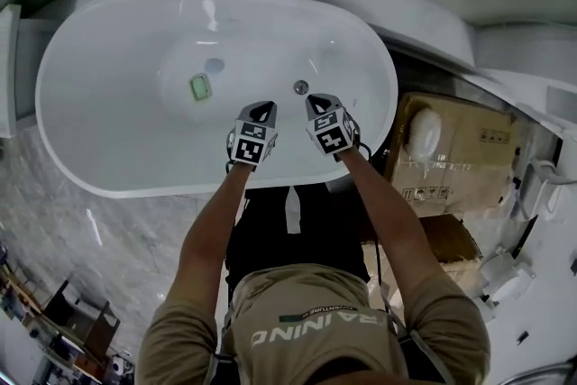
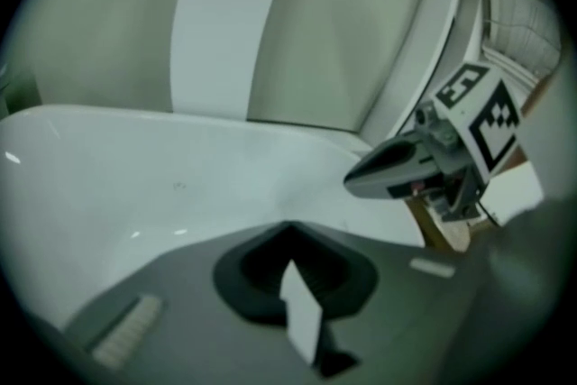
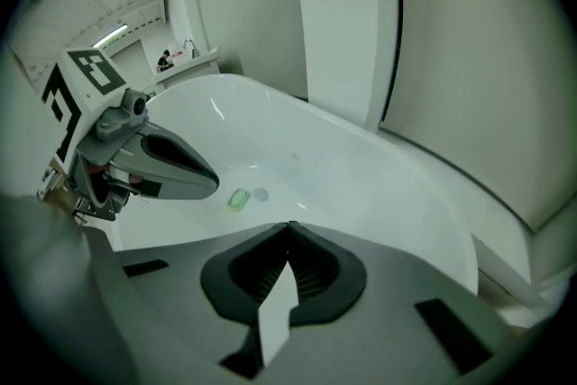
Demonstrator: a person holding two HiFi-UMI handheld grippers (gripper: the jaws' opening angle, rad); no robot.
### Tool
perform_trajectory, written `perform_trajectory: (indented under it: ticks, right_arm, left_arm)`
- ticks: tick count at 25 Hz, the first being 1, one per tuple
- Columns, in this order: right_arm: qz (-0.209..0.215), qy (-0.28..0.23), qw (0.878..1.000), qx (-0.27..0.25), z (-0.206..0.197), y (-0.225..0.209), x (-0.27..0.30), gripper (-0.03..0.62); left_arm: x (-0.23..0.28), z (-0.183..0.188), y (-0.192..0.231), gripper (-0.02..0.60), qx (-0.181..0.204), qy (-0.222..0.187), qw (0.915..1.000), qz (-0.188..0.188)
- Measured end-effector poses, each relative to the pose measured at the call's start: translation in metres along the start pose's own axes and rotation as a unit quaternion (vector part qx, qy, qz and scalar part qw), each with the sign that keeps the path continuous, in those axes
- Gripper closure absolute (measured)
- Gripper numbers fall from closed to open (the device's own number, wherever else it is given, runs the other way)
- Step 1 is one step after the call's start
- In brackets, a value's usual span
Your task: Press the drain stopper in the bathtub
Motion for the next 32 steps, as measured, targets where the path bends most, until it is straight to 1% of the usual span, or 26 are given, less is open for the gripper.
perform_trajectory:
  ticks: [2, 4, 7, 12, 17, 20, 22, 25, 29, 32]
  right_arm:
    - [0.000, -0.016, 1.000, -0.002, 0.013, 0.004, -0.029, 0.580]
    - [-0.002, -0.037, 0.999, 0.000, 0.028, 0.005, -0.059, 0.580]
    - [-0.008, -0.073, 0.997, 0.001, 0.052, 0.005, -0.104, 0.580]
    - [-0.003, -0.116, 0.993, 0.002, 0.070, 0.025, -0.170, 0.580]
    - [-0.007, -0.181, 0.983, 0.009, 0.101, 0.032, -0.224, 0.580]
    - [-0.007, -0.209, 0.978, 0.006, 0.106, 0.043, -0.260, 0.580]
    - [-0.009, -0.227, 0.974, -0.005, 0.115, 0.049, -0.280, 0.580]
    - [-0.015, -0.253, 0.967, -0.022, 0.128, 0.055, -0.304, 0.580]
    - [-0.011, -0.283, 0.959, -0.023, 0.140, 0.056, -0.326, 0.581]
    - [-0.013, -0.314, 0.949, -0.016, 0.153, 0.056, -0.345, 0.581]
  left_arm:
    - [-0.023, 0.014, -0.010, 0.580, 0.008, 0.000, 1.0000, 0.003]
    - [-0.044, 0.032, -0.015, 0.580, 0.007, -0.008, 0.9999, 0.009]
    - [-0.075, 0.066, -0.023, 0.580, -0.004, -0.033, 0.9994, 0.012]
    - [-0.126, 0.106, -0.048, 0.580, 0.002, -0.066, 0.9978, 0.010]
    - [-0.168, 0.148, -0.063, 0.580, 0.013, -0.114, 0.9932, 0.020]
    - [-0.198, 0.159, -0.084, 0.580, 0.010, -0.132, 0.9909, 0.023]
    - [-0.215, 0.171, -0.089, 0.580, 0.014, -0.153, 0.9878, 0.026]
    - [-0.241, 0.191, -0.091, 0.580, 0.031, -0.186, 0.9815, 0.035]
    - [-0.269, 0.211, -0.093, 0.580, 0.052, -0.218, 0.9740, 0.035]
    - [-0.287, 0.227, -0.093, 0.580, 0.068, -0.241, 0.9672, 0.042]
Point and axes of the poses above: the fingertips, and each gripper's own axes: x forward along the fingers, y to its left, z out of its top, the point moved 6 cm from there along -x, backward along the fingers, and after that the axes turned 4 degrees about x, right-handed, at the moved point
